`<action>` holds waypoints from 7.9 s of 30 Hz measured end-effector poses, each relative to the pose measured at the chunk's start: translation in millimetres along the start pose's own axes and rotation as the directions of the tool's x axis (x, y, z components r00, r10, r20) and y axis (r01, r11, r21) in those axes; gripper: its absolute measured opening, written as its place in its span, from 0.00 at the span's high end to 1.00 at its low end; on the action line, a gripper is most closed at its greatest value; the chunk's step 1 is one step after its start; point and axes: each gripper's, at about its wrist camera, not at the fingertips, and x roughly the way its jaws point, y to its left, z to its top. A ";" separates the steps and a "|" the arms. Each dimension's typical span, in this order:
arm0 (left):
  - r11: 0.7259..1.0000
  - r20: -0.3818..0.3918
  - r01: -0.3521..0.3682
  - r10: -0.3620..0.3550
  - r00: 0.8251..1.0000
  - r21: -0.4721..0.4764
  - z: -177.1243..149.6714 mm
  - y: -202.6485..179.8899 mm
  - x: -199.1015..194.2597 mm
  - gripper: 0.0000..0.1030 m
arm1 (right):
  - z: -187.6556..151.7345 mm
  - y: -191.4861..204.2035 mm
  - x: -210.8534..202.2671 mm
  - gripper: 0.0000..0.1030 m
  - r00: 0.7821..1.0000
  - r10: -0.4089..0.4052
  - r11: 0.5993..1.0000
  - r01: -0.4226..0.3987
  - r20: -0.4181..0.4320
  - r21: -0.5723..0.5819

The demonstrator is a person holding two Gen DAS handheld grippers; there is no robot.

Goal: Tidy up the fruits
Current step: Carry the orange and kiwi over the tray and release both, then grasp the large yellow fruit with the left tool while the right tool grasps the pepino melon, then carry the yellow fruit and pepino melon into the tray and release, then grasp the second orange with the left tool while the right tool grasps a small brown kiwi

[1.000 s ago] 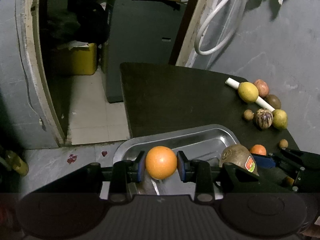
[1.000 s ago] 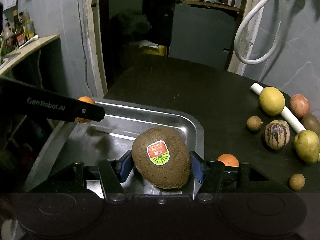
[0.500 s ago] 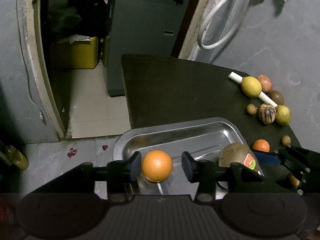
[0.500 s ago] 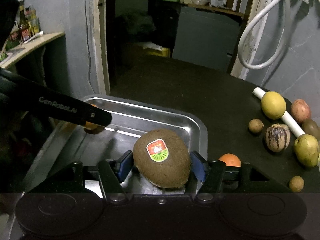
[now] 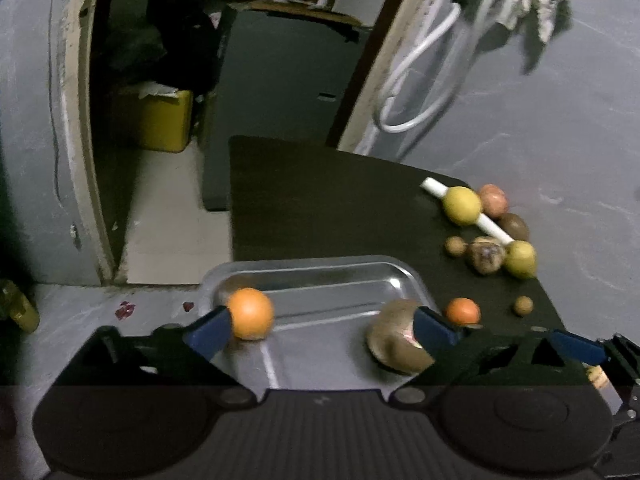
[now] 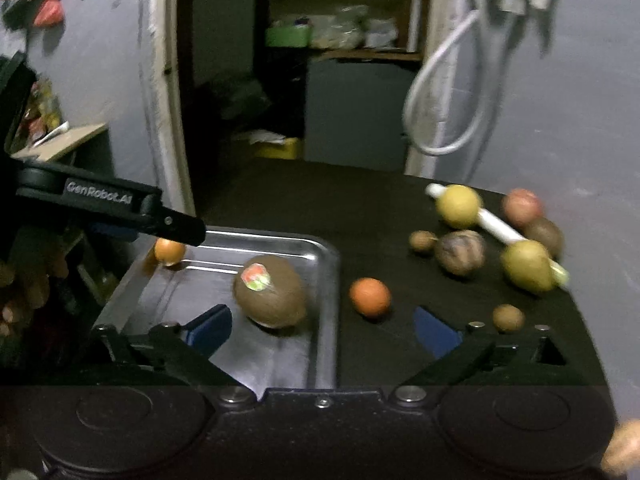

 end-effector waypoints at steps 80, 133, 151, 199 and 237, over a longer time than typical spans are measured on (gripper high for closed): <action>0.904 -0.183 0.176 -0.111 0.977 0.391 -82.3 -215.3 83.3 0.29 | -124.6 -205.3 -18.3 0.43 0.871 -0.453 0.729 0.484 -0.187 0.484; 0.993 0.010 -0.069 0.069 0.998 0.092 -30.6 -7.6 -7.7 0.32 | -34.7 29.3 4.2 0.49 0.999 -0.028 0.985 0.024 0.021 0.173; 0.989 -0.009 -0.023 0.025 1.000 0.149 -15.3 19.1 22.8 0.32 | -31.8 58.1 52.2 0.49 0.998 -0.050 0.987 0.056 -0.039 0.153; 0.986 -0.020 0.061 -0.058 0.998 0.153 -5.5 -15.8 -0.5 0.01 | -44.8 13.1 -20.9 0.02 0.989 -0.148 0.957 0.136 0.029 0.258; 0.877 -0.089 0.055 -0.014 0.996 0.477 -14.7 -154.2 73.2 0.01 | -77.2 -151.5 -19.4 0.01 0.970 -0.224 0.954 0.239 -0.096 0.183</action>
